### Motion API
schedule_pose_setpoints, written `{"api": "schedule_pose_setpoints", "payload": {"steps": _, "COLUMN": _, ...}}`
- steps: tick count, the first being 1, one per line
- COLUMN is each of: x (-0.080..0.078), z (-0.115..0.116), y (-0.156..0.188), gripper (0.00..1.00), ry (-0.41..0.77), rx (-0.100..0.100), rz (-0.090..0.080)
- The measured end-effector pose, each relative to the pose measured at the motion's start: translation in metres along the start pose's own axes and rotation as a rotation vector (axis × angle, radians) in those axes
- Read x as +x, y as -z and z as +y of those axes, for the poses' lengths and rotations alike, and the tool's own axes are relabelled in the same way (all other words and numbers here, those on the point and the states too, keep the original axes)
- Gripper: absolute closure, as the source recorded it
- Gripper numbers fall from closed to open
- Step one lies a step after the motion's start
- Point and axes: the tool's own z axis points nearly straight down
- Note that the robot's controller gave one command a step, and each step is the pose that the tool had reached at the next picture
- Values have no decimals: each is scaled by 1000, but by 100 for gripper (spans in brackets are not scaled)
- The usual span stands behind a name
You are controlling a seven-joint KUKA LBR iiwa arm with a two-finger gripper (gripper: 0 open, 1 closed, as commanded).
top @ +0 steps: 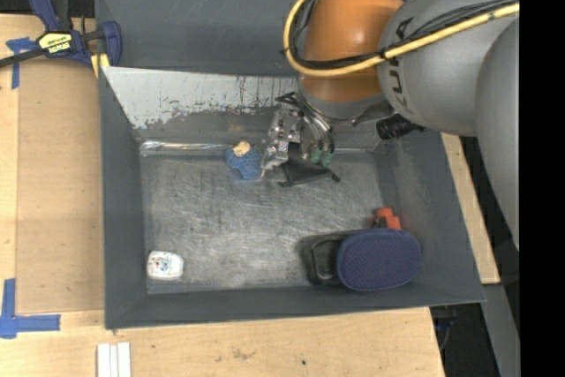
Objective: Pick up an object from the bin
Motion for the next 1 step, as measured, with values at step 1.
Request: {"api": "schedule_pose_setpoints", "payload": {"steps": 1, "x": 11, "z": 1, "y": 84, "gripper": 100, "ry": 76, "rx": 0, "rz": 0}}
